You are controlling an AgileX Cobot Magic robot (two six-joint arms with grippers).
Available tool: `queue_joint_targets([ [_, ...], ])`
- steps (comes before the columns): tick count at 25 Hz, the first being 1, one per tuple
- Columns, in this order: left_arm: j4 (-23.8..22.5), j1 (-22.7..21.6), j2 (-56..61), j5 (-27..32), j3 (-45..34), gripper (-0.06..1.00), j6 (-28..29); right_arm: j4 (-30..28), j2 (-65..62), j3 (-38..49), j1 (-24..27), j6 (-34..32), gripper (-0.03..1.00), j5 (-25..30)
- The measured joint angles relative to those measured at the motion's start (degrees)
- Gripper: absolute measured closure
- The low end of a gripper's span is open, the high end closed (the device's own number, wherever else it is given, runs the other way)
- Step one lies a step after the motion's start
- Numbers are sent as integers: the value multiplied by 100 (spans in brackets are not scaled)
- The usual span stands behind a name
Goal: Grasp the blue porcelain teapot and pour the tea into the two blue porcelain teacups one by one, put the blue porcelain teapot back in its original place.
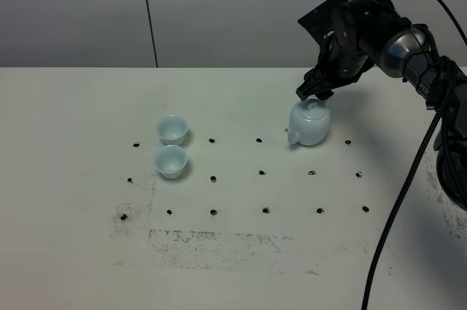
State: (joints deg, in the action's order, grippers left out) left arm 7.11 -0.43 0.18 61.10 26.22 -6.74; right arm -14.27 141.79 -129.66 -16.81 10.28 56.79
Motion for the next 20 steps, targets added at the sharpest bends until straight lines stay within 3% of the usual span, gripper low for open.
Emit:
queue_joint_targets([
  [20,0,0,0,0,0,43,1,-280,-181,-6,134,-45,39,995],
])
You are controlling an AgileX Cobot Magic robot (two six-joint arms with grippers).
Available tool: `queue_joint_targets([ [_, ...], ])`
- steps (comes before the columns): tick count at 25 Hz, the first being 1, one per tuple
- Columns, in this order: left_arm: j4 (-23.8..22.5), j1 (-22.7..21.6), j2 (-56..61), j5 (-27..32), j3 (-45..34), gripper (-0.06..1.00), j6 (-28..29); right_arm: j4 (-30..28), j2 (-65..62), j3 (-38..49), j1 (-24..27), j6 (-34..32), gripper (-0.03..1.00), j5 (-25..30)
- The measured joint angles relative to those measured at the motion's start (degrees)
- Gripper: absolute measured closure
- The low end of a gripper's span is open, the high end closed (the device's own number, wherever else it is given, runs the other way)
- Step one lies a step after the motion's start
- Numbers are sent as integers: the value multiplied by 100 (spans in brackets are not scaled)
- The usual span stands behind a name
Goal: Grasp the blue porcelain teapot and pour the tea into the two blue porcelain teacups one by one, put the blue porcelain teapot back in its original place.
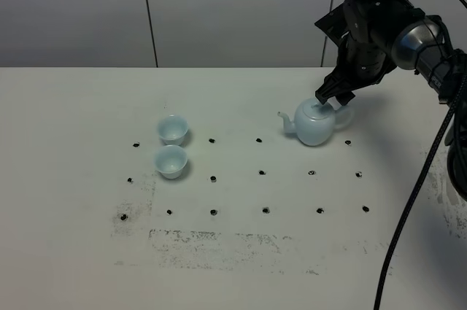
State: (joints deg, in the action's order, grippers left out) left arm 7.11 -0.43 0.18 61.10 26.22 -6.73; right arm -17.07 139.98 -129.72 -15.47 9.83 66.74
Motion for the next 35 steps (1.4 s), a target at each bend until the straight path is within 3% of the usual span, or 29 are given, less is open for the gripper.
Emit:
queue_joint_targets([
  [5,0,0,0,0,0,43,0,0,-25,-13,21,0,39,251],
  [20,0,0,0,0,0,43,0,8,-615,-13,39,-227,39,311],
  [32,0,0,0,0,0,43,0,243,-801,-2,39,-396,39,300],
  [35,0,0,0,0,0,43,0,287,-1042,382,39,-492,39,9],
])
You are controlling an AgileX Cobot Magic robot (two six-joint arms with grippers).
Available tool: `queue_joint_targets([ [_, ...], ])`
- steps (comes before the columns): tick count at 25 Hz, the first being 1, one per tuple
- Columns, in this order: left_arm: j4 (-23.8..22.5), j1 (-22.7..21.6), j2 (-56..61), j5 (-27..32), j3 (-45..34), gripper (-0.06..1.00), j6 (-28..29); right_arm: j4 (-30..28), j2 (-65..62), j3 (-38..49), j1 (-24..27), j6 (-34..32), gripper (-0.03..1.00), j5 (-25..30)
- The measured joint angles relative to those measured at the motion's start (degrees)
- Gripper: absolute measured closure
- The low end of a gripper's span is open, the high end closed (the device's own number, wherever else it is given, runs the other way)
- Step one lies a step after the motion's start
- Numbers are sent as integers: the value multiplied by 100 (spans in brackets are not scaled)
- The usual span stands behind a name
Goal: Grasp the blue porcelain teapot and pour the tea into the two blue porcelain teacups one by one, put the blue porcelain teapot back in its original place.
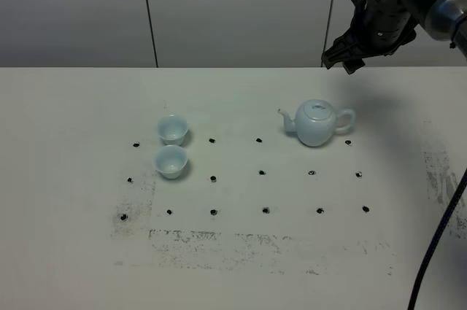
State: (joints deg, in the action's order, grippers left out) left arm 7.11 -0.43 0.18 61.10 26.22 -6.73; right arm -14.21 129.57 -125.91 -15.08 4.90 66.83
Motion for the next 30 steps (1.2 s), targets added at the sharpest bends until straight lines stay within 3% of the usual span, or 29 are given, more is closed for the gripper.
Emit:
queue_joint_targets([
  [4,0,0,0,0,0,43,0,7,-602,1146,-9,-167,39,-942],
  [9,0,0,0,0,0,43,0,62,-1065,2717,116,-428,39,-2585],
  [17,0,0,0,0,0,43,0,22,-996,3836,466,-622,40,-4367],
  [25,0,0,0,0,0,43,0,22,-719,3876,475,-533,40,-4608],
  [30,0,0,0,0,0,43,0,151,-713,3876,501,-414,40,-4182],
])
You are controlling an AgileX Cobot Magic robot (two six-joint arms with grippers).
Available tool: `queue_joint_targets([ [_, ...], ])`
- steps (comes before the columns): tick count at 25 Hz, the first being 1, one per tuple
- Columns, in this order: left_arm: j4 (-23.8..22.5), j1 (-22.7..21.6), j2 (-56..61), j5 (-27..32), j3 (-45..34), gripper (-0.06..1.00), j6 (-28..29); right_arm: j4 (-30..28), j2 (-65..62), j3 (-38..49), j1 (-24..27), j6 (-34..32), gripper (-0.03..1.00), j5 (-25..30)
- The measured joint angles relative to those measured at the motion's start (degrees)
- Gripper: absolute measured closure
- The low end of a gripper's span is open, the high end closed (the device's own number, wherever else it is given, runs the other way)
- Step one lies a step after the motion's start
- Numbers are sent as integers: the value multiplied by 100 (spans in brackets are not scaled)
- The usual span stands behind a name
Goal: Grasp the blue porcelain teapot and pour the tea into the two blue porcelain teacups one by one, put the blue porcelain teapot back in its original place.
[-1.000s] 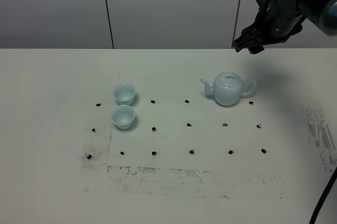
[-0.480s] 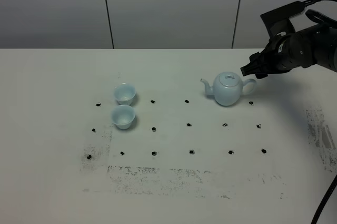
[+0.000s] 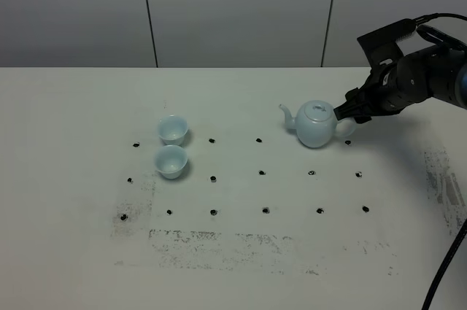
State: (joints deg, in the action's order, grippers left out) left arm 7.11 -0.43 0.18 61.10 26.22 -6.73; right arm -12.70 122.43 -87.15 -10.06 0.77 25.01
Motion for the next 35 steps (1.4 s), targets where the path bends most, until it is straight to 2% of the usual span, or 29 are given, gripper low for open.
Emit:
queue_joint_targets([
  [10,0,0,0,0,0,43,-5,1145,-143,0,0,1068,40,1355],
  [19,0,0,0,0,0,43,1,2190,-236,0,0,1914,40,1914],
  [22,0,0,0,0,0,43,1,2077,-273,0,0,1880,40,2055],
  [27,0,0,0,0,0,43,1,1607,-828,0,-53,1211,40,2168],
  [32,0,0,0,0,0,43,1,1989,-1225,-6,-432,926,40,2303],
  [35,0,0,0,0,0,43,1,1984,-1182,-6,-568,859,40,2270],
])
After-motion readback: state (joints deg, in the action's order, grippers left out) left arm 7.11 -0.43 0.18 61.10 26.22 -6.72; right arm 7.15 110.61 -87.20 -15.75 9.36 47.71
